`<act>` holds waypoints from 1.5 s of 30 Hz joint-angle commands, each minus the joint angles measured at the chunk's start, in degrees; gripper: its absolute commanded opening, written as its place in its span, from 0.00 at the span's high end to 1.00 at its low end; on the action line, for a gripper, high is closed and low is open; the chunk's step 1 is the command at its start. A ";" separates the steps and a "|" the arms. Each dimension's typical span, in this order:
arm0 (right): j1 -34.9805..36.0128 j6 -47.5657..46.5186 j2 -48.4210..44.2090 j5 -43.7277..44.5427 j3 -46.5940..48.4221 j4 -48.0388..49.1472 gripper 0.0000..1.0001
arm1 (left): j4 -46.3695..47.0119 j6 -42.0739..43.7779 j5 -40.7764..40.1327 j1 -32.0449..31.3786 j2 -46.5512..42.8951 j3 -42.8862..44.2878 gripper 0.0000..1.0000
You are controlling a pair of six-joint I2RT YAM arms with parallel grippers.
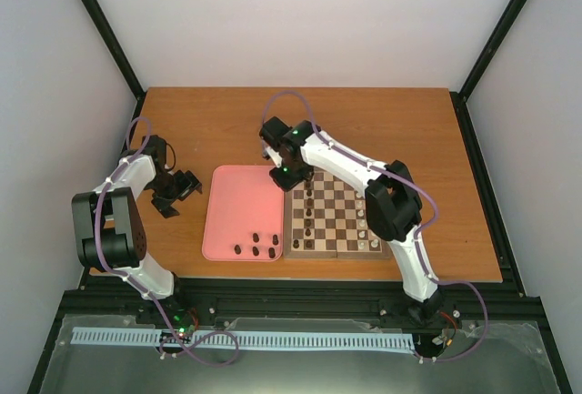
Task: Set up the chess pieces on the board
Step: Place the chess piece on the chessboard.
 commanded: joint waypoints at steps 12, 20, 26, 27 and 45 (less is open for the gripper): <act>-5.16 -1.36 -0.54 -1.69 -4.07 1.99 0.97 | -0.15 0.59 -0.15 0.30 1.09 1.70 0.00; -6.03 -1.75 0.46 -2.87 -3.22 2.37 0.97 | -0.44 0.65 -0.38 0.30 1.26 2.02 0.00; -6.42 -2.02 1.52 -2.73 -2.71 2.17 0.97 | -0.42 0.68 -0.36 0.30 1.31 2.22 0.00; -6.54 -1.98 1.53 -2.70 -2.75 2.33 0.96 | -0.43 0.68 -0.31 0.30 1.35 2.19 0.00; -6.91 -1.87 3.41 -3.43 -0.08 2.26 0.94 | -0.31 0.77 -0.14 0.32 1.65 2.36 0.00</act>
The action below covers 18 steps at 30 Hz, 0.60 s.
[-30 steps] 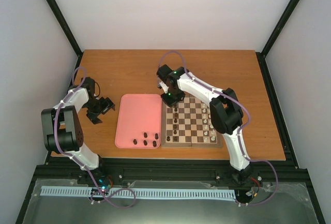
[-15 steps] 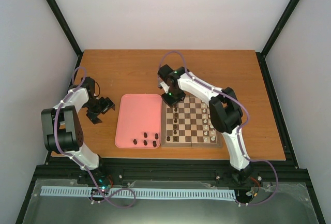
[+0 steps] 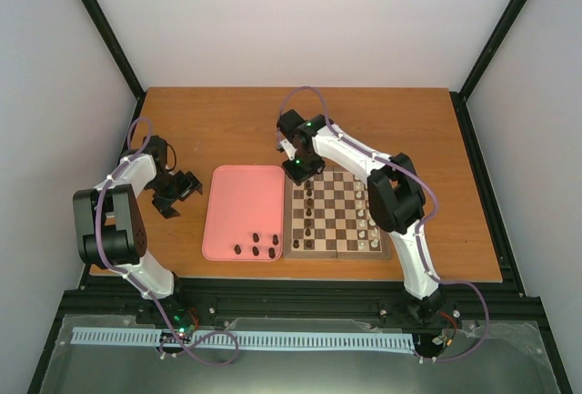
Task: Set up the chess pieces on the board
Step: Place the chess piece on the chessboard.
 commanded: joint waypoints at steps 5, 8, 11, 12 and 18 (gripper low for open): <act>-0.40 -0.58 2.08 -0.11 1.85 -0.12 0.94 | -0.24 0.86 -0.07 0.32 0.39 1.95 0.00; -0.44 -0.66 2.30 -0.21 1.73 -0.24 0.93 | -0.21 0.86 -0.06 0.26 0.34 1.90 0.00; -0.39 -0.66 2.36 0.05 1.82 -0.14 0.88 | -0.19 0.86 -0.05 0.30 0.38 1.86 0.00; -0.44 -0.66 2.25 -0.01 1.82 -0.06 0.86 | -0.13 0.86 -0.02 0.28 0.40 1.86 0.00; -0.44 -1.10 1.41 -1.52 1.82 -0.07 0.79 | -0.11 0.86 0.04 0.26 0.44 1.95 0.00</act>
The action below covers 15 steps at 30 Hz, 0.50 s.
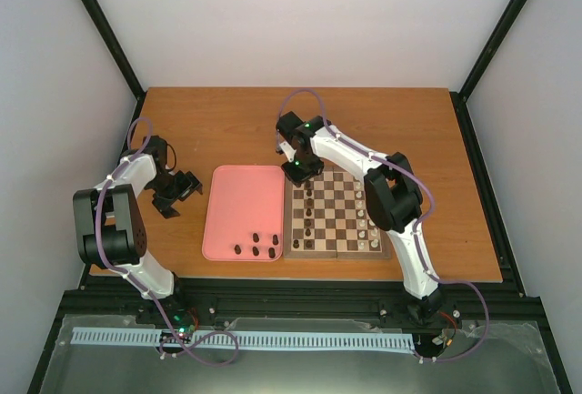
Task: Set up the chess pieces on the board
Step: Place the chess piece on the chessboard.
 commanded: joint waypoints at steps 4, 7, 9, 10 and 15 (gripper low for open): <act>-0.44 -0.63 -2.12 -1.73 1.23 -0.48 0.77 | -0.24 0.91 0.04 0.28 0.47 1.91 0.00; -0.27 -0.26 -3.87 -2.13 1.81 -1.53 0.75 | -0.27 0.85 -0.01 0.32 0.46 1.87 0.00; -0.13 -0.12 -4.89 -2.36 2.28 -2.90 0.70 | -0.16 0.83 -0.04 0.32 0.45 1.86 0.00; 0.01 0.00 -5.43 -2.55 2.60 -3.61 0.68 | -0.18 0.83 0.03 0.26 0.42 1.86 0.00; 2.04 1.57 -9.44 0.03 2.45 -5.03 0.65 | -0.09 0.79 0.04 0.31 0.51 1.95 0.00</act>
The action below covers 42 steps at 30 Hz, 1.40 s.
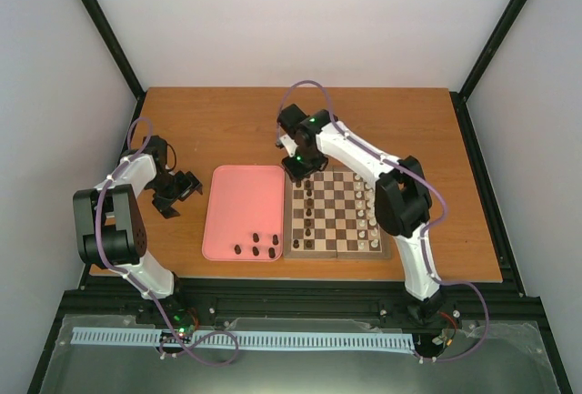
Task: Set up the chess pieces on the board
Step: Place the chess piece on the chessboard, then pick up the chess piece from the storage box.
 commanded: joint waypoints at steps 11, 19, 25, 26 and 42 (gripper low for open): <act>17.30 2.48 -2.47 -4.57 4.41 -2.76 0.55 | -0.12 0.66 0.31 0.28 0.44 2.21 0.00; 21.65 2.92 3.34 -6.58 4.00 -1.67 0.54 | -0.16 0.66 0.55 0.24 -0.17 1.79 0.00; 21.66 3.30 5.32 -6.39 3.29 -2.04 0.53 | -0.05 0.57 0.61 0.32 -0.55 1.82 0.00; 21.66 3.31 5.60 -6.48 3.30 -2.23 0.54 | -0.08 0.57 0.64 0.25 -0.55 1.84 0.00; 21.66 3.43 7.94 -7.35 3.05 -2.97 0.60 | 0.10 0.75 0.55 0.28 -0.52 1.35 0.00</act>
